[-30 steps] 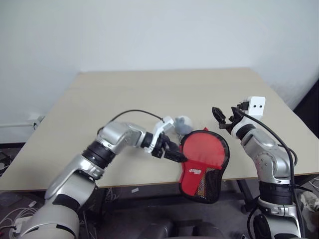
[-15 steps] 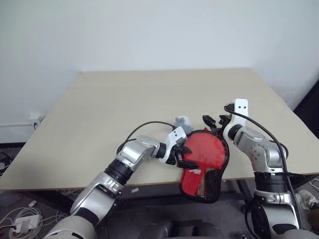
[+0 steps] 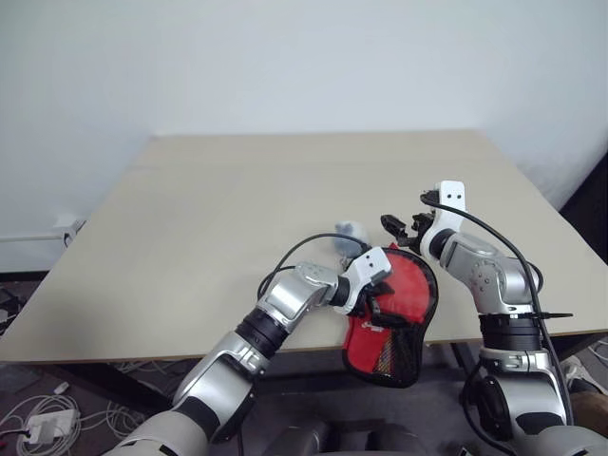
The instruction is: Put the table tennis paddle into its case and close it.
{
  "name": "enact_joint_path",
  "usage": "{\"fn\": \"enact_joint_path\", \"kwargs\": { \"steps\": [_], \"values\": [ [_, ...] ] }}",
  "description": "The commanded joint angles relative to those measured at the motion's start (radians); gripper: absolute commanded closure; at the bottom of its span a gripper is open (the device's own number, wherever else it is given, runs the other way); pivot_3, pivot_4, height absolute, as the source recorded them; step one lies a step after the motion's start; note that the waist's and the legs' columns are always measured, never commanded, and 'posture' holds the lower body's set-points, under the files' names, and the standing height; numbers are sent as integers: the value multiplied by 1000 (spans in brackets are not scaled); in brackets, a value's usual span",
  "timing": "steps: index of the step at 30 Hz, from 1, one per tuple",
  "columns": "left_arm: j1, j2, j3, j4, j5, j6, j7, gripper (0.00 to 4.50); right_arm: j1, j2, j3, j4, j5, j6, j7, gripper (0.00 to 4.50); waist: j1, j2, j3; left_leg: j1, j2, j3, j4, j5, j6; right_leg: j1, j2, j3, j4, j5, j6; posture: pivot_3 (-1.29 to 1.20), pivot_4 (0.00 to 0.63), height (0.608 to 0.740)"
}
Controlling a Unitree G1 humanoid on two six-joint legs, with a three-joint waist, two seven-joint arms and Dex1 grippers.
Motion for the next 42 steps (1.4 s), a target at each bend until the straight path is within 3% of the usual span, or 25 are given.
{"fn": "enact_joint_path", "kwargs": {
  "steps": [1, 12, 28, 39, 42],
  "values": [
    [8, 49, -75, 46, 124, -35, 1, 197, -68, -1, -38, -7, 43, 25, 21, 0, -1, 0, 0, 0, 0, 0, 0, 0, 0, 0, 0, 0, 0, 0, 0, 0, 0, 740],
    [53, 80, -69, 50, 160, 18, 3, 197, -220, 9, -1, 217, 37, 59, 104, 0, -12, -4, -4, 7, 1, 0, -3, -4, 6, 5, 1, 0, 0, 0, 0, 0, 0, 740],
    [86, 87, -23, 14, 158, 37, 30, 197, -483, 49, 120, 825, -96, -60, 354, 0, -37, -3, -5, 12, 2, -1, -6, -2, 2, 10, 2, 0, -3, 0, 0, 0, 0, 740],
    [97, 93, 4, 2, 161, 46, 47, 197, -545, 94, 107, 985, -148, -158, 409, 0, -40, -3, -5, 13, 2, -2, -6, -1, 1, 10, 3, -1, -3, 0, 0, 0, 0, 740],
    [96, 95, 8, 2, 161, 49, 50, 144, -547, 102, 111, 987, -157, -165, 433, 636, -40, -3, -5, 13, 2, -2, -6, -1, 1, 10, 3, -1, -3, 0, 0, 0, 0, 740]
  ]
}}
